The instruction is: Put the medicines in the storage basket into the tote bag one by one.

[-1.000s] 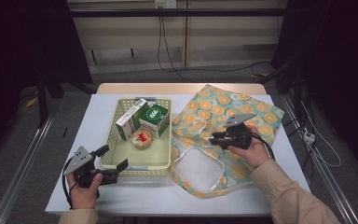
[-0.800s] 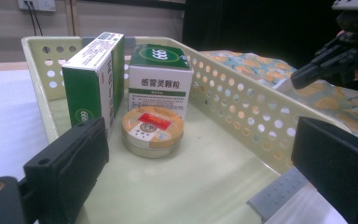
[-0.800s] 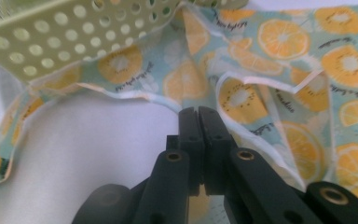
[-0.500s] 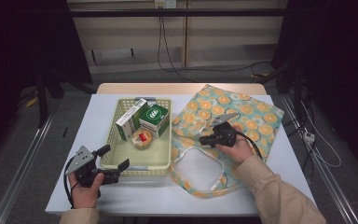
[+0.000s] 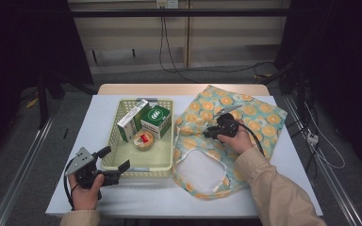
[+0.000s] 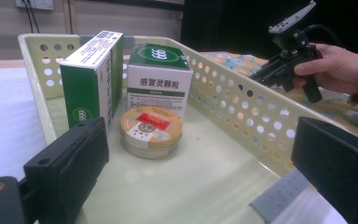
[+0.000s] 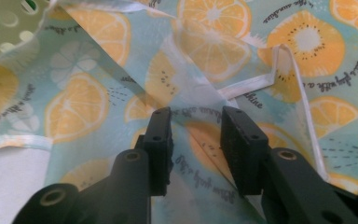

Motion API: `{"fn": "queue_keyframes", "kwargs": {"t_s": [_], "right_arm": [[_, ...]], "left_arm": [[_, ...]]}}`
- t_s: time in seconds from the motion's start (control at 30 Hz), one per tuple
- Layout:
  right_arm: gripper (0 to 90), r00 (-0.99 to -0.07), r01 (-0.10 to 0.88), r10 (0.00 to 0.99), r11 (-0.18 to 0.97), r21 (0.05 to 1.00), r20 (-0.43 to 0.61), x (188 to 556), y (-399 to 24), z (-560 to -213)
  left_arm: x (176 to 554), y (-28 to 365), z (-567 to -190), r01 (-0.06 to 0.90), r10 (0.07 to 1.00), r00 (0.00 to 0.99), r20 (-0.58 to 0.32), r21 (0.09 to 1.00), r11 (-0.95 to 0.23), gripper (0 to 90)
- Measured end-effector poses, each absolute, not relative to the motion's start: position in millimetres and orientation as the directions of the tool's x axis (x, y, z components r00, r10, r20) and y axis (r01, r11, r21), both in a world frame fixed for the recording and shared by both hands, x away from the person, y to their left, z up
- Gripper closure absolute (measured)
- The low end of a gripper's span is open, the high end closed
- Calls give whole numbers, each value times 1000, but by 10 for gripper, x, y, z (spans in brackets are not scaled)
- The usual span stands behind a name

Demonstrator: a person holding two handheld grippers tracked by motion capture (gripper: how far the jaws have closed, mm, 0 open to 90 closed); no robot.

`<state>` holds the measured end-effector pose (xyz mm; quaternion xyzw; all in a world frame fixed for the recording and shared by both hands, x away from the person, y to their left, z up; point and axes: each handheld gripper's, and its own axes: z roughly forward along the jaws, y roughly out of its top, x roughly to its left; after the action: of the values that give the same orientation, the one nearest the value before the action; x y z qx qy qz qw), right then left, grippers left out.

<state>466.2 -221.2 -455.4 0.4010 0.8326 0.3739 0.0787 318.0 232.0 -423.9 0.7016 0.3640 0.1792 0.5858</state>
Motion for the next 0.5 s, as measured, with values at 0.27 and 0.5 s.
{"fn": "queue_keyframes", "kwargs": {"t_s": [0.27, 0.5], "right_arm": [[576, -713, 536, 689, 421, 732, 127, 4399, -2302, -4243], [632, -747, 519, 657, 481, 707, 101, 4134, -2382, -4325]], "left_arm": [[3163, 2311, -4214, 287, 718, 675, -167, 957, -48, 38], [3167, 2284, -4209, 286, 714, 680, -165, 957, -52, 37]]}}
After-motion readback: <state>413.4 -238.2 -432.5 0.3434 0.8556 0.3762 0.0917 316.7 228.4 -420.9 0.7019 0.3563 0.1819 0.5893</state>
